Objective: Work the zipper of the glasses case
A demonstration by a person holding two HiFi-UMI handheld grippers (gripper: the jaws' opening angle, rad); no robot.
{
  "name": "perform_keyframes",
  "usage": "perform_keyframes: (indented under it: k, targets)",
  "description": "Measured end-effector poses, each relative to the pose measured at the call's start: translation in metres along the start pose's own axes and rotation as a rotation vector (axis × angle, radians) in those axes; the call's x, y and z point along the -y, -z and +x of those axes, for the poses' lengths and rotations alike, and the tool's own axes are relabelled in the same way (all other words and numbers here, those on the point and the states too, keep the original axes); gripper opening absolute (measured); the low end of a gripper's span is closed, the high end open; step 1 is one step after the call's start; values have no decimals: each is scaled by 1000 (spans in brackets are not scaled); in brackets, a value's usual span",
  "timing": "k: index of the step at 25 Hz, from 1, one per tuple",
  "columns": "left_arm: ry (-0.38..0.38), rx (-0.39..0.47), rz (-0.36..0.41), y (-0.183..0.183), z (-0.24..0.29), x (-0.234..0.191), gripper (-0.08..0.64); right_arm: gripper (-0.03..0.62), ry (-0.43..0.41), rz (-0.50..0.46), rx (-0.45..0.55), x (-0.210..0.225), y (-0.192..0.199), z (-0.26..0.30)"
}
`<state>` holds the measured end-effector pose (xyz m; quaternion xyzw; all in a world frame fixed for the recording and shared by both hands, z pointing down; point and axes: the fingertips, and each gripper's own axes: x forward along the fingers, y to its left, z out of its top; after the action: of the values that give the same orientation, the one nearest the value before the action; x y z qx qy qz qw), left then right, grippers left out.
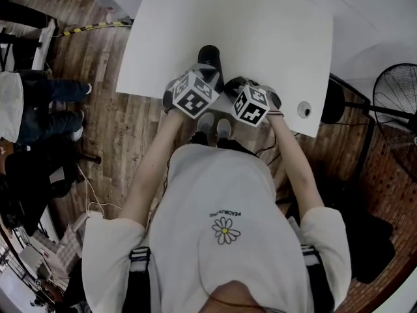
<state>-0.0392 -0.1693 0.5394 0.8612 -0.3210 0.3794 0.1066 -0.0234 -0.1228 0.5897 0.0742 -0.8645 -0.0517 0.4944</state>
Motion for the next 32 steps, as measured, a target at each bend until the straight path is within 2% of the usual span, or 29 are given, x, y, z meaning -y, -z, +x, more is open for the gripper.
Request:
perform_keyframes:
  k: [6, 10, 15, 21, 24, 26, 29, 32]
  targets:
    - [-13, 10, 18, 1, -1, -3, 14, 9, -75, 67, -33, -16, -6, -6]
    - [-17, 8, 32, 1, 0, -2, 14, 11, -69, 89, -44, -33, -18, -2]
    - [6, 3, 40, 1, -2, -4, 14, 8, -17, 147, -43, -30, -21, 2]
    - [-23, 3, 178, -17, -2, -6, 14, 8, 109, 133, -142, 10, 28, -27]
    - [-14, 5, 227, -28, 7, -8, 14, 8, 182, 130, -201, 36, 58, -42]
    - [-16, -4, 286, -34, 17, -10, 14, 8, 214, 139, -221, 46, 71, -49]
    - [-1, -36, 351, -38, 32, -8, 12, 8, 223, 169, -230, 51, 82, -54]
    - [15, -67, 336, -38, 36, -5, 12, 8, 215, 180, -220, 45, 86, -53]
